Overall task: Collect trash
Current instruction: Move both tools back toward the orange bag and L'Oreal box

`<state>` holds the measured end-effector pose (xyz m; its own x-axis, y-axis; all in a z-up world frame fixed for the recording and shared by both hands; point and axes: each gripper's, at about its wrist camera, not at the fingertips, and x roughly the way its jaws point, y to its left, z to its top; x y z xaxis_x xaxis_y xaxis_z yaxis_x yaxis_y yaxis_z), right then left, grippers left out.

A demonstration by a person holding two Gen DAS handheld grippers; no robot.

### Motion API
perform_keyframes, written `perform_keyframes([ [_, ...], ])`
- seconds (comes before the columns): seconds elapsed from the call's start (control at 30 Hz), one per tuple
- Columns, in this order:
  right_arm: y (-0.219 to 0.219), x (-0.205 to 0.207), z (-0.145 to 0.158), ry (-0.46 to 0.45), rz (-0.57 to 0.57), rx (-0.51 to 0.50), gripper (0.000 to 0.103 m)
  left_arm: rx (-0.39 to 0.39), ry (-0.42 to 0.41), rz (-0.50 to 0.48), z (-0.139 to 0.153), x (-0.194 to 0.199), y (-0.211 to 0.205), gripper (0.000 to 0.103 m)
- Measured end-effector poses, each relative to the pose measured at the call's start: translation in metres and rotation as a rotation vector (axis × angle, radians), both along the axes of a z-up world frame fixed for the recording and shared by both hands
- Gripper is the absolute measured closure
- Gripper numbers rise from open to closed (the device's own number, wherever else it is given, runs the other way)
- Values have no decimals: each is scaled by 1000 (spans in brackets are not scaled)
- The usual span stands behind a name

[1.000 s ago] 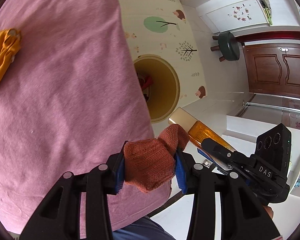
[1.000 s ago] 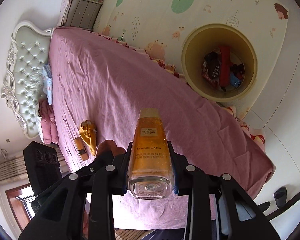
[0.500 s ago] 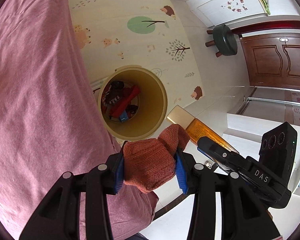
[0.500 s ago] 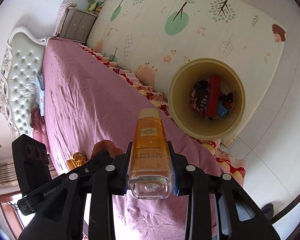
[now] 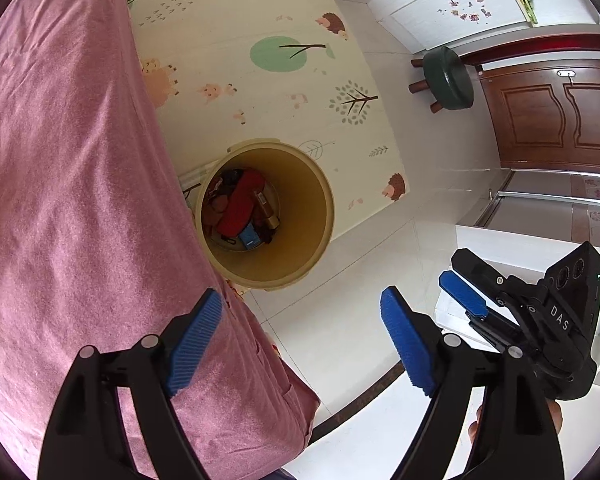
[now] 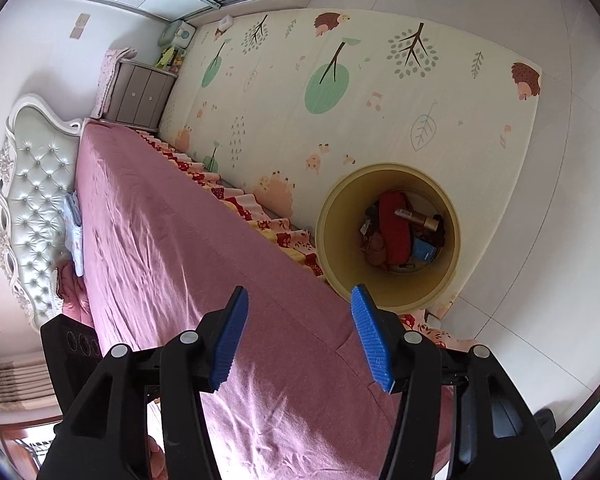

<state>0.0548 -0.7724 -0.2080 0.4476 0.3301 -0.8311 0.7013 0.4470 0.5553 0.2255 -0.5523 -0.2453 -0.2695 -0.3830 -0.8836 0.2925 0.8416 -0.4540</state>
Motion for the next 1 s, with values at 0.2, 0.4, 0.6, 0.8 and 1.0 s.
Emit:
perform_keyframes([
  [0.2,37,7,11,-1,68,-5,50,11,-28,39,14,-3,40,21],
  [0.4,95,19,24,-22,175,5,49,24,-63,99,31,-11,102,21],
  [0.6,169,30,33,-35,315,11,46,53,-100,171,45,-27,178,18],
  [0.8,243,44,36,-40,443,7,40,94,-93,282,46,-44,262,9],
  [1.0,309,64,35,-66,521,-4,33,145,-92,397,42,-53,339,5],
])
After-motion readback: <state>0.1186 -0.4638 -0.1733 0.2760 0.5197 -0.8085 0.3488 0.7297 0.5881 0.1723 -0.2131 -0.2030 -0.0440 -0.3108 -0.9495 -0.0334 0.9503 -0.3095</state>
